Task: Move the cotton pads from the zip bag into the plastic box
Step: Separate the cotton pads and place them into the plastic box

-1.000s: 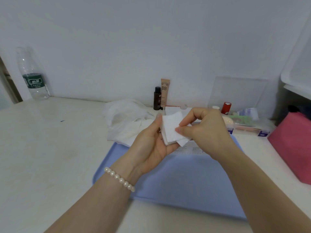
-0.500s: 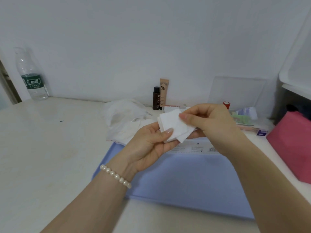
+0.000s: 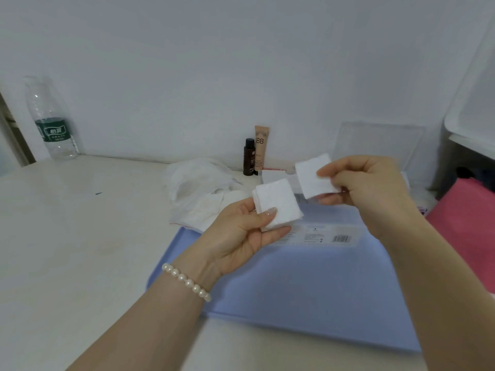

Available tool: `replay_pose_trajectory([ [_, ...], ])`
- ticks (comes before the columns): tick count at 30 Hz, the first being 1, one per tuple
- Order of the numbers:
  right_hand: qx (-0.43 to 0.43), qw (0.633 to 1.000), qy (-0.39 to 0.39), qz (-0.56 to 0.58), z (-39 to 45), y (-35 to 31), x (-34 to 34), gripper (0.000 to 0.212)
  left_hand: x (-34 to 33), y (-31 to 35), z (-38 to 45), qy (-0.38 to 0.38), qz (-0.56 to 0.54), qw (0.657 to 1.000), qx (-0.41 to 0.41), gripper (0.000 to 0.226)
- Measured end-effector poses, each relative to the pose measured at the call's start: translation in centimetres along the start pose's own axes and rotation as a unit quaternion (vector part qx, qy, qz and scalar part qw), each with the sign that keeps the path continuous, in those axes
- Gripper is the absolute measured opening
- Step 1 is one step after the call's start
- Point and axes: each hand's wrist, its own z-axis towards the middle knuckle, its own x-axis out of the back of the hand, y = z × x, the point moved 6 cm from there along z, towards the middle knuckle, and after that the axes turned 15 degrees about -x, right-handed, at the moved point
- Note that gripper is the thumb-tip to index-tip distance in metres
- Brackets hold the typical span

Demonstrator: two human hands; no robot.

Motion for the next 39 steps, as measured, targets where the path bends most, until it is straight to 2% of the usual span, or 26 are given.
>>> replay_pose_trajectory([
  [1, 0.003, 0.999, 0.0, 0.04, -0.2, -0.2, -0.1, 0.034, 0.1, -0.1, 0.0, 0.004, 0.0, 1.0, 0.001, 0.032],
  [3, -0.011, 0.991, -0.069, 0.118, -0.6, -0.3, -1.1, 0.031, 0.1, -0.1, 0.0, 0.007, 0.005, 1.0, 0.0, 0.032],
  [6, -0.026, 0.98, -0.159, 0.114, -1.2, -0.1, -2.7, 0.023, 0.0, 0.0, -0.1, 0.003, 0.017, 1.0, -0.003, 0.033],
  [12, -0.002, 0.994, -0.094, -0.053, -1.1, 0.9, -3.7, 0.019, -0.1, 0.1, 0.0, -0.015, 0.035, 0.999, 0.003, 0.046],
  [19, 0.02, 0.995, -0.071, -0.072, -1.0, 0.7, -3.5, 0.022, -0.2, 0.2, 0.0, -0.02, -0.01, 1.0, 0.01, 0.042],
  [25, 0.018, 0.994, -0.066, -0.081, -1.0, 1.0, -3.9, 0.021, -0.2, 0.2, 0.1, -0.004, -0.009, 1.0, 0.016, 0.06],
  [29, 0.025, 0.99, -0.065, -0.121, -1.2, 0.9, -4.2, 0.02, -0.2, 0.2, -0.1, -0.035, 0.064, 0.997, -0.006, 0.04],
  [34, 0.067, 0.983, 0.007, -0.172, -0.7, 0.5, -3.2, 0.029, -0.1, 0.1, -0.1, -0.049, 0.096, 0.994, -0.011, 0.04],
  [37, -0.001, 0.973, -0.051, -0.223, -0.2, 1.4, -3.1, 0.049, -0.7, -0.2, -0.6, -0.093, 0.126, 0.988, 0.005, 0.037],
  [39, -0.04, 0.958, -0.117, -0.26, -0.4, 2.0, -3.5, 0.039, -1.1, -0.4, -0.9, -0.114, 0.139, 0.984, 0.014, 0.036],
])
